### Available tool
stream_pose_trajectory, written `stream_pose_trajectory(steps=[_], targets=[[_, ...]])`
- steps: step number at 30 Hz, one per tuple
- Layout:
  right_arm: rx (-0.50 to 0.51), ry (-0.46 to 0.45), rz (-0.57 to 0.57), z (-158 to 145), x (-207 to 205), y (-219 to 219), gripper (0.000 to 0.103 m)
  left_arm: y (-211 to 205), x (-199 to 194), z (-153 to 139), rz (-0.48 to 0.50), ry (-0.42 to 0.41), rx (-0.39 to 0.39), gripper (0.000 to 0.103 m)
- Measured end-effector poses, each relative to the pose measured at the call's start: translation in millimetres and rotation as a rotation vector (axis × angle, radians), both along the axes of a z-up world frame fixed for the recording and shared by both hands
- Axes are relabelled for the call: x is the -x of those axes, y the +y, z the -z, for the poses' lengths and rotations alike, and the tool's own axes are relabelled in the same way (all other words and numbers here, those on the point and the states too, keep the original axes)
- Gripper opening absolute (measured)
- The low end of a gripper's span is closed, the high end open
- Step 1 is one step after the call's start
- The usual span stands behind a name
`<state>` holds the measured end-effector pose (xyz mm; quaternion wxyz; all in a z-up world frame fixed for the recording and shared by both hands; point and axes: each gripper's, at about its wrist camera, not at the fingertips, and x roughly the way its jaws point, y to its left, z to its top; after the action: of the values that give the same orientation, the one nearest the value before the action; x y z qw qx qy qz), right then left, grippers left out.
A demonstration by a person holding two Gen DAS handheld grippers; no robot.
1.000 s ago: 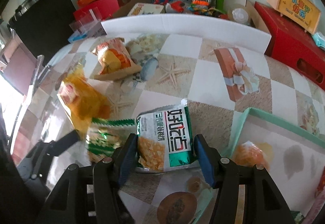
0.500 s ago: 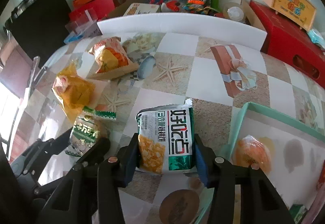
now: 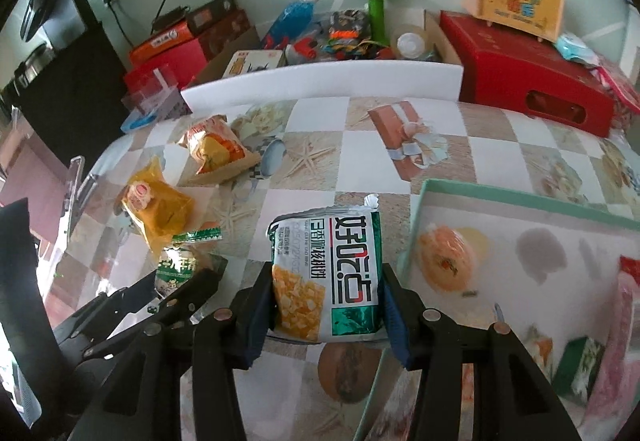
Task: Organize snacks
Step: 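Grasp the green cow-print bun pack with the left gripper while the right grasps the green-white biscuit pack, then carry the bun pack and biscuit pack over the tray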
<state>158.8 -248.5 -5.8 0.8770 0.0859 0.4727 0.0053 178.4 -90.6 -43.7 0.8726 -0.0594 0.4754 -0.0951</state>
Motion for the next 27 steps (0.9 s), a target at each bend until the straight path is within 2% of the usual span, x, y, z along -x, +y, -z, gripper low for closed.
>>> stream_pose_trajectory(steps=[17,22,27], targets=[[-0.030,-0.127,0.118,-37,54,-11,0.052,4,17,-37,0.005,-0.086,0.064,0.054],[-0.047,-0.182,0.164,-50,68,-31,0.052,-9,24,-52,0.031,-0.151,0.081,0.054],[-0.013,-0.208,0.297,-60,87,-72,0.052,-32,34,-65,0.099,-0.212,0.107,0.054]])
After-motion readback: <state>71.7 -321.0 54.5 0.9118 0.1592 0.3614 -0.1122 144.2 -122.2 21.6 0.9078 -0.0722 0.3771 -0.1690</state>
